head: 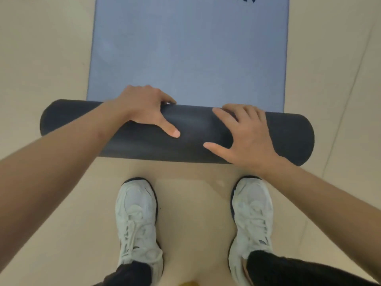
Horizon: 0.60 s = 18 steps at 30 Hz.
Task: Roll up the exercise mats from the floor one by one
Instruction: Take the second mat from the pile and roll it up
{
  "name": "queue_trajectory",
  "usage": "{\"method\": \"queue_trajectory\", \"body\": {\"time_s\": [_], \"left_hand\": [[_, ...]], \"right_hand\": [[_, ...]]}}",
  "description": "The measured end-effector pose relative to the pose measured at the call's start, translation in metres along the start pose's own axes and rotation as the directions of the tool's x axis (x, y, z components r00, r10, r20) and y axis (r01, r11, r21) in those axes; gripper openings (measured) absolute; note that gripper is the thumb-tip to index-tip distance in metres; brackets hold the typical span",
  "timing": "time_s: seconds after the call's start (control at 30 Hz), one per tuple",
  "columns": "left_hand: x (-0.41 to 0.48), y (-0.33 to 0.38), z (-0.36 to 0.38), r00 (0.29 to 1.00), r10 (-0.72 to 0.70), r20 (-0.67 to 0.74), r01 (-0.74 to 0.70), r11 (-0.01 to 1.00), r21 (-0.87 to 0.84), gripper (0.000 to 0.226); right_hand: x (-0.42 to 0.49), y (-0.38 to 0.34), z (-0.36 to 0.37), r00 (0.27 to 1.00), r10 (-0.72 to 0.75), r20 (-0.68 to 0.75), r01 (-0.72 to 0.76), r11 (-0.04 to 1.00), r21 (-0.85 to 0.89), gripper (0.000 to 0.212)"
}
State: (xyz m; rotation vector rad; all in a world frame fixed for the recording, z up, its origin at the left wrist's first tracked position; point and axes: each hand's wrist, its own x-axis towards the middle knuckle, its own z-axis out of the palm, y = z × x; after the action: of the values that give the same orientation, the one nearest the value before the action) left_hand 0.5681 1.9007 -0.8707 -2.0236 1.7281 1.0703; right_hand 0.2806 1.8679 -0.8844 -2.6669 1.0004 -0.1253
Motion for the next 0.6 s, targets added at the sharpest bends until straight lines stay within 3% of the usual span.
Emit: {"method": "queue_trajectory", "body": {"time_s": [0.07, 0.2, 0.3, 0.4, 0.47, 0.53, 0.6], "left_hand": [[0.003, -0.001, -0.007, 0.993, -0.071, -0.094, 0.068, 0.997, -0.039, 0.117], [0.008, -0.003, -0.01, 0.966, -0.182, -0.181, 0.164, 0.98, -0.111, 0.101], [0.003, 0.002, -0.006, 0.93, -0.209, -0.302, 0.19, 0.977, -0.092, 0.086], [-0.016, 0.011, 0.016, 0.81, -0.048, -0.584, 0.053, 0.999, -0.009, 0.065], [-0.03, 0.013, 0.038, 0.705, 0.097, -0.702, -0.066, 0.995, 0.072, 0.065], [-0.038, 0.009, 0.056, 0.649, 0.189, -0.737, -0.089, 0.981, 0.172, 0.071], [-0.04, 0.004, 0.066, 0.657, 0.213, -0.723, -0.061, 0.971, 0.23, 0.084]], "right_hand": [[-0.013, -0.017, 0.012, 1.0, -0.024, -0.014, 0.024, 0.999, -0.028, 0.089], [-0.015, -0.024, 0.028, 0.991, 0.014, 0.135, 0.015, 0.976, -0.217, 0.113], [-0.001, -0.016, 0.032, 0.986, 0.016, 0.169, 0.034, 0.956, -0.29, 0.117], [0.023, -0.004, 0.029, 0.988, 0.025, 0.155, 0.02, 0.959, -0.283, 0.114], [0.038, 0.002, 0.024, 0.984, 0.034, 0.176, 0.017, 0.96, -0.281, 0.114], [0.052, 0.007, 0.018, 0.98, 0.038, 0.196, 0.017, 0.963, -0.27, 0.115], [0.067, 0.013, 0.009, 0.975, 0.033, 0.222, 0.02, 0.972, -0.233, 0.115]]}}
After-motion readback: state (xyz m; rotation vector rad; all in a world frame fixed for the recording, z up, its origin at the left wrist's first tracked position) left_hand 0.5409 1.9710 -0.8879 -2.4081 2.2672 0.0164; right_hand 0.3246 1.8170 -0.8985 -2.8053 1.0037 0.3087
